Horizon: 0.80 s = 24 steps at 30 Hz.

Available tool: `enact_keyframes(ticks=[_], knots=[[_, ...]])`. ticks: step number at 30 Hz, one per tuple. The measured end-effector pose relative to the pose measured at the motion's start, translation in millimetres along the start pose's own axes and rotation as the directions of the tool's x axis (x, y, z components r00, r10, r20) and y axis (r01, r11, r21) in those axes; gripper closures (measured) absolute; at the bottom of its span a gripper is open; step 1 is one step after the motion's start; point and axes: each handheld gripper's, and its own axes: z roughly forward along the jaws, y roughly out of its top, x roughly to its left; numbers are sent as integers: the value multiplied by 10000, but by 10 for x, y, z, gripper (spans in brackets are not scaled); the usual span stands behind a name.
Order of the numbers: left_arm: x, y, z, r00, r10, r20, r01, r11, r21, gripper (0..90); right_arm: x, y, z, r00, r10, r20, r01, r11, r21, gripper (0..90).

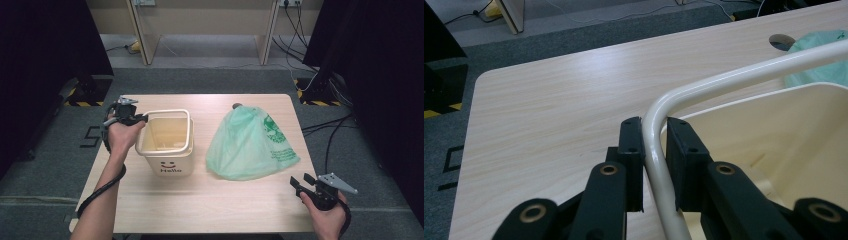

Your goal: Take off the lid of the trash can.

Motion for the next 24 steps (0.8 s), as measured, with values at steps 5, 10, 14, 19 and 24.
enact_keyframes(ticks=[5,10,14,19,24], knots=[[34,-4,-18,10000,-36,-31,36,10000,29,770,-3,-1,1,10000,25,-4,-25,10000,-10,399],[59,-5,-52,9999,-96,-51,96,10000,-10,770,-2,-1,-1,10000,8,5,-8,10000,-9,399],[80,-10,-65,9999,-109,-51,109,9999,16,770,-1,0,-1,10000,11,8,-11,10000,-7,399],[105,-23,-79,9999,-125,-43,125,9999,35,770,-3,-1,-1,10000,29,-3,-29,10000,-16,399],[140,-39,-96,9997,-246,-30,246,9997,7,770,-3,-1,-1,10000,31,2,-31,10000,-18,399]])
